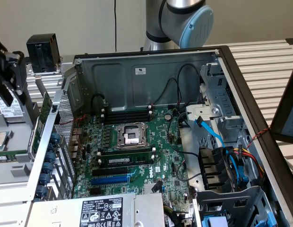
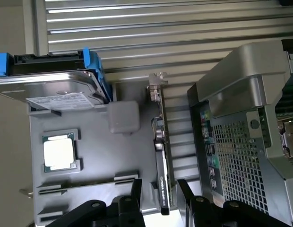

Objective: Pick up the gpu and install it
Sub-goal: 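Pick up the gpu and move the gpu toward the slot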

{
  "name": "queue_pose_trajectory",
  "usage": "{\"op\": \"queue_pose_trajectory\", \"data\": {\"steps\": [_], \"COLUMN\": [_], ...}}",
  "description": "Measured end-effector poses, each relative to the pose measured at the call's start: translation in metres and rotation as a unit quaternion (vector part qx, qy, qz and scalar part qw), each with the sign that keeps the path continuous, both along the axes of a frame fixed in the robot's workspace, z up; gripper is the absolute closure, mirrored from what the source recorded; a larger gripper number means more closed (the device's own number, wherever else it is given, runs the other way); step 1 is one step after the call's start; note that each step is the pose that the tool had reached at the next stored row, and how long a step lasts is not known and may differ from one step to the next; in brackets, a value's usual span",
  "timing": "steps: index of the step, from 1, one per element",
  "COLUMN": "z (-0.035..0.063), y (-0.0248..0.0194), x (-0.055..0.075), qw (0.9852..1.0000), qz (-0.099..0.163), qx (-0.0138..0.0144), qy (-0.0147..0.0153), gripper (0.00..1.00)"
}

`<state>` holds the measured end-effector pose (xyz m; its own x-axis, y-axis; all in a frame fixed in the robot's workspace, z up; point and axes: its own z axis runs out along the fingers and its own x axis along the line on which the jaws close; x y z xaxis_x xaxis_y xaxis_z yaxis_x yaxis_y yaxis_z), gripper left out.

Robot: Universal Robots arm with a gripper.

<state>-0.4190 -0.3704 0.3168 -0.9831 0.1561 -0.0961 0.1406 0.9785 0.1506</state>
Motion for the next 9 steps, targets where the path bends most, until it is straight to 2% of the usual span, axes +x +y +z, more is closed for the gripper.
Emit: {"op": "queue_pose_trajectory", "data": {"steps": [3,9], "z": [-0.0053,-0.0162], "y": [0.0000,-0.0043], "x": [0.001,0.003], "qw": [1.0000,0.9999], "qz": [-0.003,-0.006], "qx": [0.0040,0.0085], "qy": [0.0000,0.0000], "gripper": [0.58,0.58]}}
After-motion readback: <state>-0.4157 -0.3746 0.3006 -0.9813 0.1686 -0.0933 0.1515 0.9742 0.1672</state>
